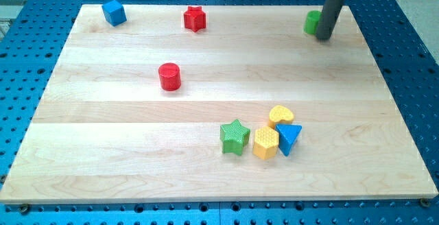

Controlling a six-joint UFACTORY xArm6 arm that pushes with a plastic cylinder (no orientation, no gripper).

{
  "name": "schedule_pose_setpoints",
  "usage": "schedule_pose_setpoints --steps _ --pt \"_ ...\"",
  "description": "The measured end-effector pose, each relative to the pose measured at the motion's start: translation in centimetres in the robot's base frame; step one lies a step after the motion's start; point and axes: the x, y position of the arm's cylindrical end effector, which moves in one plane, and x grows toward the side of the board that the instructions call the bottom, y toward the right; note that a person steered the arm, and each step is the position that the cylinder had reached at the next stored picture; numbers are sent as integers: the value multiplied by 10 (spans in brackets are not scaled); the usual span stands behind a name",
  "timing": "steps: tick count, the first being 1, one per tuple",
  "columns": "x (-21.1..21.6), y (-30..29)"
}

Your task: Move arm away from green circle

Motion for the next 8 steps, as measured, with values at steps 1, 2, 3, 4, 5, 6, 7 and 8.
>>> schedule_pose_setpoints --steps 1,2,3,4,5,6,7,8 --pt "-7 1" --pt "27 -4" --pt "43 -4" --pt "43 -4" --pt "43 -4" --pt "50 -5" --pt "75 -9" --pt "90 -14"
